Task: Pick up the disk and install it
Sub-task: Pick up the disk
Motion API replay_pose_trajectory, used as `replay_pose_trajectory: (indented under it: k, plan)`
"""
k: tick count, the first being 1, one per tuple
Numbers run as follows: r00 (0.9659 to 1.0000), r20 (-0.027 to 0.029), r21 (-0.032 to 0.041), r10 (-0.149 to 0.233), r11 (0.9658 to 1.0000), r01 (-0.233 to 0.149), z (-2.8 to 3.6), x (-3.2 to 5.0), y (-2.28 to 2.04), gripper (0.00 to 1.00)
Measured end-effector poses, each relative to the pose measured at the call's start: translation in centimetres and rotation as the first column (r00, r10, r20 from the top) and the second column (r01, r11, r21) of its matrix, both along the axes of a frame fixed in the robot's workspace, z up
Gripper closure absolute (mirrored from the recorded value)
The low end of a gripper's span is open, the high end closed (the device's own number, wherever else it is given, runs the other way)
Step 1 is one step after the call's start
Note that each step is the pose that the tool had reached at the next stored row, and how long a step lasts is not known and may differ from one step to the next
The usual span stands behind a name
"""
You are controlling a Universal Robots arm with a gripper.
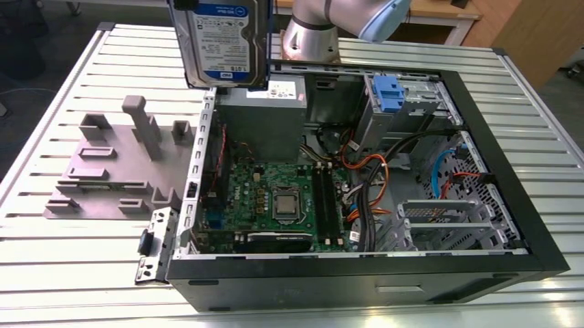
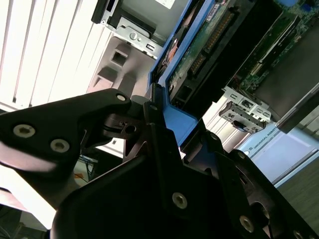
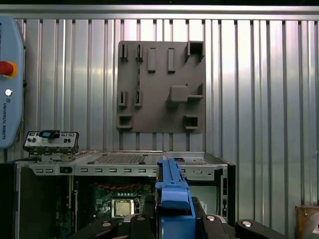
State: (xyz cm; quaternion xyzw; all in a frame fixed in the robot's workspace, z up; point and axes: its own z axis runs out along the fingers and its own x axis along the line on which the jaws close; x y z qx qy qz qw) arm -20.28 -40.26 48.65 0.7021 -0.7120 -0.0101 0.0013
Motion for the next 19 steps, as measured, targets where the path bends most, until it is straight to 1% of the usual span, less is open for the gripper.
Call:
replay_pose_trajectory:
  k: [13, 19]
  plan:
    - [1.0000, 0.0001, 0.0001, 0.000, 1.0000, 0.000, 0.00, 0.65, 0.00, 0.63]
    - [1.0000, 0.0001, 0.0000, 0.000, 1.0000, 0.000, 0.00, 1.15, -0.01, 0.63]
